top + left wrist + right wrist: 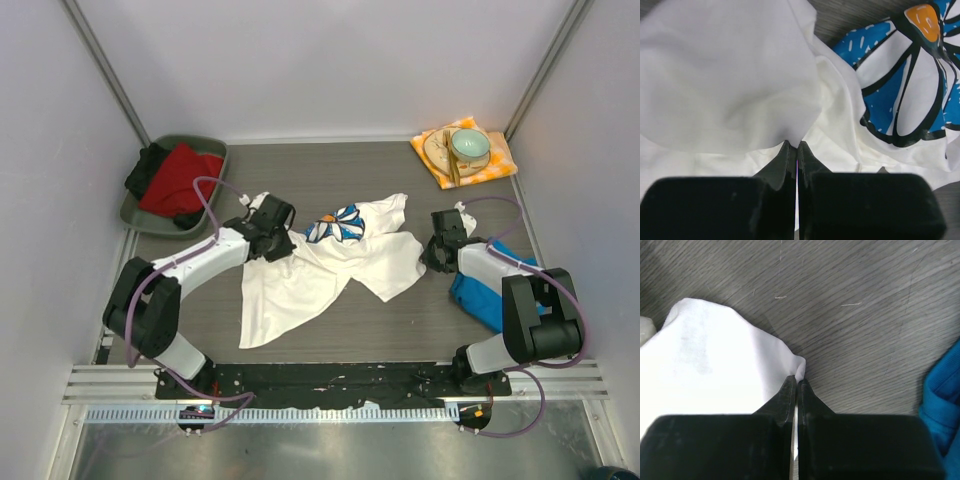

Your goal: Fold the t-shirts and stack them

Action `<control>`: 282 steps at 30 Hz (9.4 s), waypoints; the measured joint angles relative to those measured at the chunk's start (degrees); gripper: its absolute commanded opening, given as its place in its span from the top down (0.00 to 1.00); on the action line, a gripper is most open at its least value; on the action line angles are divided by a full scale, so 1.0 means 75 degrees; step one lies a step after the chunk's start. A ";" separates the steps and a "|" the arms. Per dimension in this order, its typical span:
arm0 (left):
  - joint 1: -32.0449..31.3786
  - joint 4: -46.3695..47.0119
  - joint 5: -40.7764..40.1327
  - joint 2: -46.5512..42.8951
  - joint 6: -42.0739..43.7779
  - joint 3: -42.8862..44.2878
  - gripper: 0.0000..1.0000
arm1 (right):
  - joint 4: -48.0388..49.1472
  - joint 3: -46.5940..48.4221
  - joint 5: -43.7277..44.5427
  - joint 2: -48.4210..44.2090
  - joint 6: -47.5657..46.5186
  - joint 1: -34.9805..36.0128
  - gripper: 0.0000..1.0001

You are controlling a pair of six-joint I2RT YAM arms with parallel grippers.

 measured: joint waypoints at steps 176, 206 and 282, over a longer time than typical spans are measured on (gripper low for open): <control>0.3917 0.1134 0.2812 -0.5173 0.0204 -0.0055 1.00 | 0.0140 0.5211 -0.2634 -0.2232 -0.2151 0.0300 0.99; 0.4427 0.3684 0.1891 0.2900 -0.0621 0.2850 0.85 | 0.0781 1.0031 -0.1387 0.5785 -0.2206 -0.0035 0.99; 0.2873 -0.1489 0.0105 -0.2658 0.0210 -0.2722 0.00 | -0.0898 0.4503 -0.0507 0.3573 -0.1274 0.0909 0.00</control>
